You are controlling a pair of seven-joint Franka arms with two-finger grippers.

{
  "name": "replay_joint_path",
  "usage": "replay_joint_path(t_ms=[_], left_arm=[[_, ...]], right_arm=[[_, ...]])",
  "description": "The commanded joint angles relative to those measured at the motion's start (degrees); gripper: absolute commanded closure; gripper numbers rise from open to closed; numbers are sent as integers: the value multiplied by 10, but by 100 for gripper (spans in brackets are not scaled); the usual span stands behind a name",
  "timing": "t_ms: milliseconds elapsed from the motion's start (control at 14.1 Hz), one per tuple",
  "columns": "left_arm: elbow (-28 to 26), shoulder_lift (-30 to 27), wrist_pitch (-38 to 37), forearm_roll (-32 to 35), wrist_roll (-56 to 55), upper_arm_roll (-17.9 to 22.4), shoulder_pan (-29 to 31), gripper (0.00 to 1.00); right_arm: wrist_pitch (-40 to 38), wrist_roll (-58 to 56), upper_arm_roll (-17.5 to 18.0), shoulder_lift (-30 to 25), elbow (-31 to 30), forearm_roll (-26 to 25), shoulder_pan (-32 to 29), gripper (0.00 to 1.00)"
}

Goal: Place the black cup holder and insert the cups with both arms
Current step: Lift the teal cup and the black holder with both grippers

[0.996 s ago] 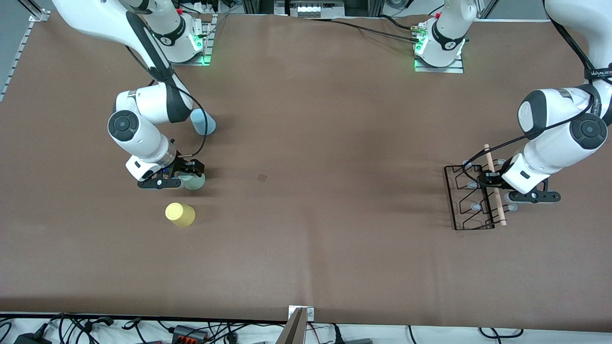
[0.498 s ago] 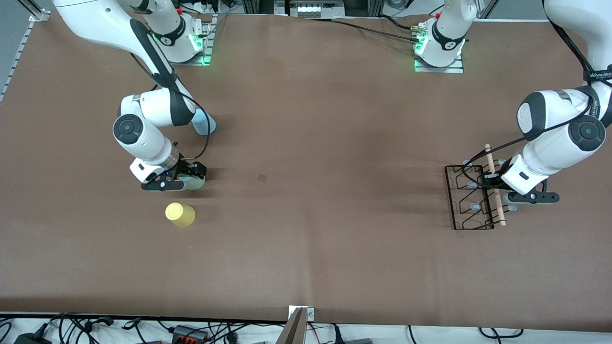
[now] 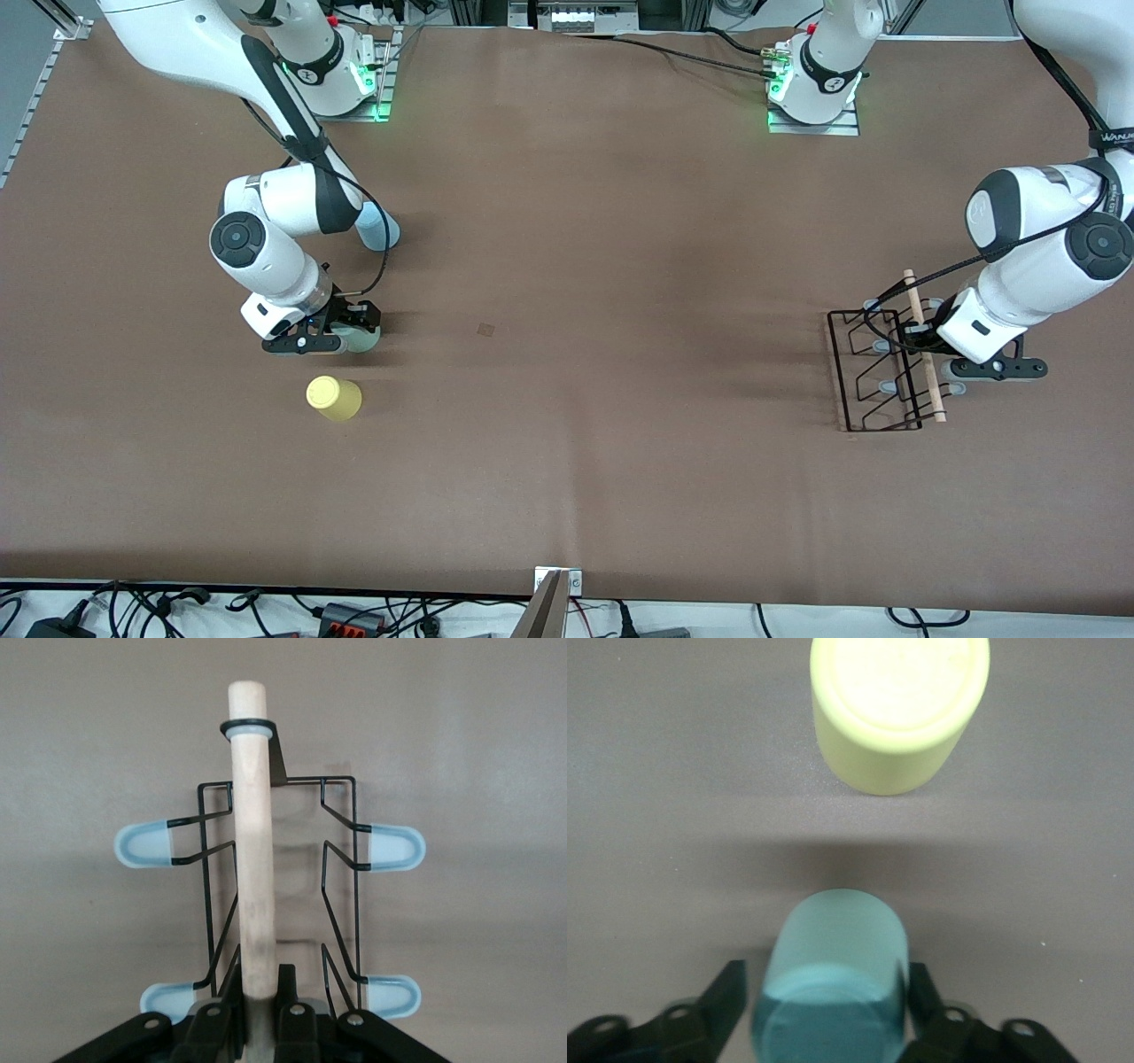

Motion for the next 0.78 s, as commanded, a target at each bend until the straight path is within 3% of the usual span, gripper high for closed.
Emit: replay_joint_path(t_ms=[0,142,285,711], left_arm=[[31,-8,-25,11,-5,-2,-4,98],[66,-8,-79,11,-7,-6,-7,99],[103,-6,-126,11,-7,-20,-8,99],[152,-9,-192,9,-18,-85,-7,99]], right_arm=[[0,-6,-2,-6,-5,5,4,81],[0,-20,-2,-17,-3,5,3,92],[-21,-48,-7,-44,0,5,-2,94],[-223,-115,-10,-162,36,5,-13,94]])
